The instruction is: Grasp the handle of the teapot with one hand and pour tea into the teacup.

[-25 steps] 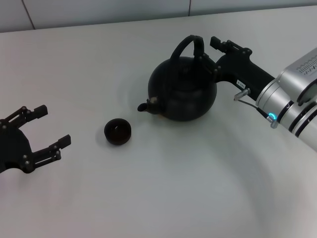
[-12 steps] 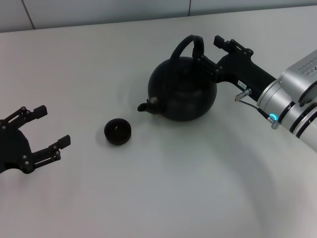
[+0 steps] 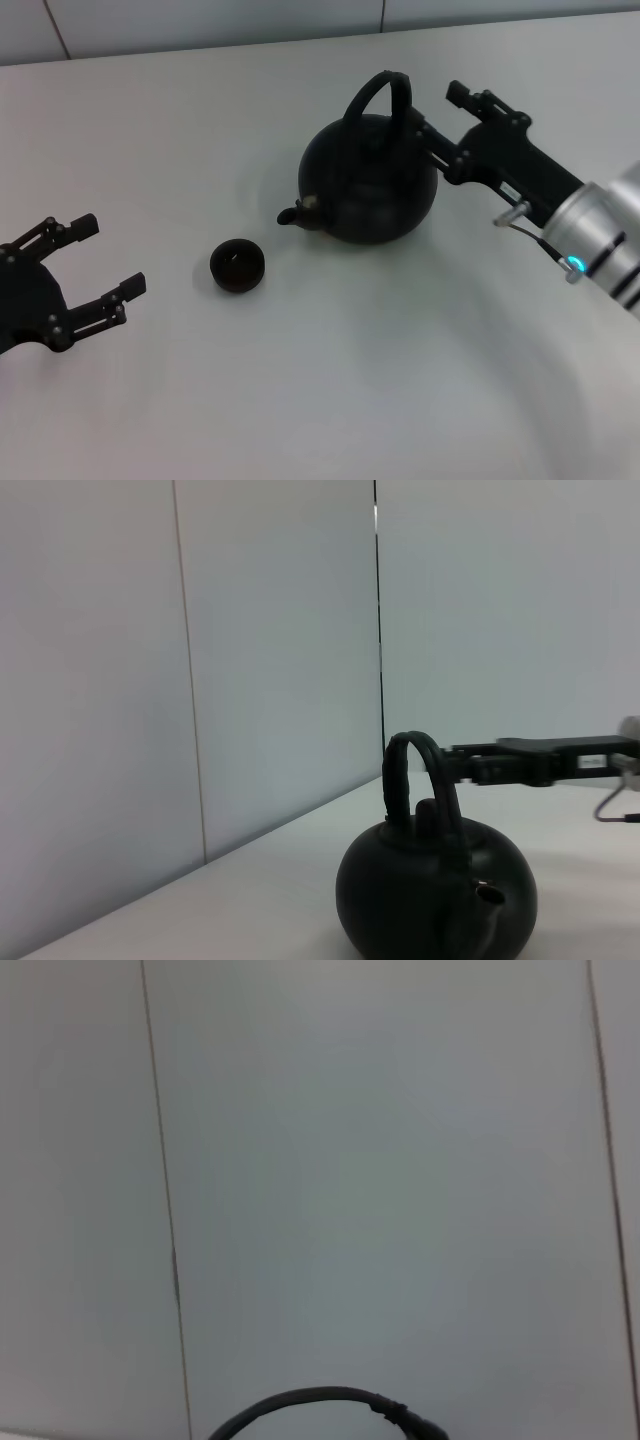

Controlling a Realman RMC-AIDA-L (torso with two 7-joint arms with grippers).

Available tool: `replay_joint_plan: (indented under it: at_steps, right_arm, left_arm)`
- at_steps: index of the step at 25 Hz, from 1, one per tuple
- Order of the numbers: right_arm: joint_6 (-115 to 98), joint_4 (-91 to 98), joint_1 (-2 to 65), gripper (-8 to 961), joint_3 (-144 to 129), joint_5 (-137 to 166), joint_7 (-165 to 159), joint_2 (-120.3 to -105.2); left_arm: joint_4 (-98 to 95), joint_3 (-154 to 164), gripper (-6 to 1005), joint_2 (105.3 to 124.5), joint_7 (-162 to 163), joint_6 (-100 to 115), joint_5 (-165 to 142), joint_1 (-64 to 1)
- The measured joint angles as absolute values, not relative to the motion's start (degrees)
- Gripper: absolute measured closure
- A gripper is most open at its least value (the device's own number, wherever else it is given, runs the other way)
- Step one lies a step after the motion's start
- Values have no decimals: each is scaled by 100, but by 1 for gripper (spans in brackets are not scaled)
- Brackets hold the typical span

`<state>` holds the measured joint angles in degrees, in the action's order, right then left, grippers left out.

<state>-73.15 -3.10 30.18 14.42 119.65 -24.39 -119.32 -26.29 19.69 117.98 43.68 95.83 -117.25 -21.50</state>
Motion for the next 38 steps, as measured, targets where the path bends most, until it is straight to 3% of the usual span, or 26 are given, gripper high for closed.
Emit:
replay_joint_plan:
  at_steps: [8,12,15,16,21,28,31,38]
  right_arm:
    - [-8450,77,2336,266,1380,11989,-3120,-11875]
    - [-9187,772,2091,214,1051,12061,-3859,-11872]
    - [-9800,1323,1964,176,536,12144,-4147,-11781]
    - [-10207,1645,1900,163,114,12150,-4310,-11685]
    - [-10743,2350,1902,136,-636,12151,-4808,-11506]
    - [-10508,3078,2008,137,-1448,12243,-5057,-11561]
    - [-10424,3126,2203,137,-1559,12652,-5195,-11490]
    - [-10418,3120,2423,136,-1627,13090,-5310,-11459]
  left_arm:
    - [-2610,2005,140,11797,4368,9647,-11713,-2145]
    - [-2610,2041,140,11791,4402,9727,-11731,-2147]
    - [-2610,2079,140,11785,4401,9749,-11741,-2148]
    - [-2612,2178,140,11774,4401,9785,-11750,-2150]
    - [-2616,2561,140,11686,4511,9858,-11753,-2175]
    - [-2660,2700,140,11628,4722,9897,-11757,-2203]
    - [-2673,2714,140,11519,4922,9985,-11769,-2244]
    - [-2705,2800,140,11478,4983,10067,-11776,-2254]
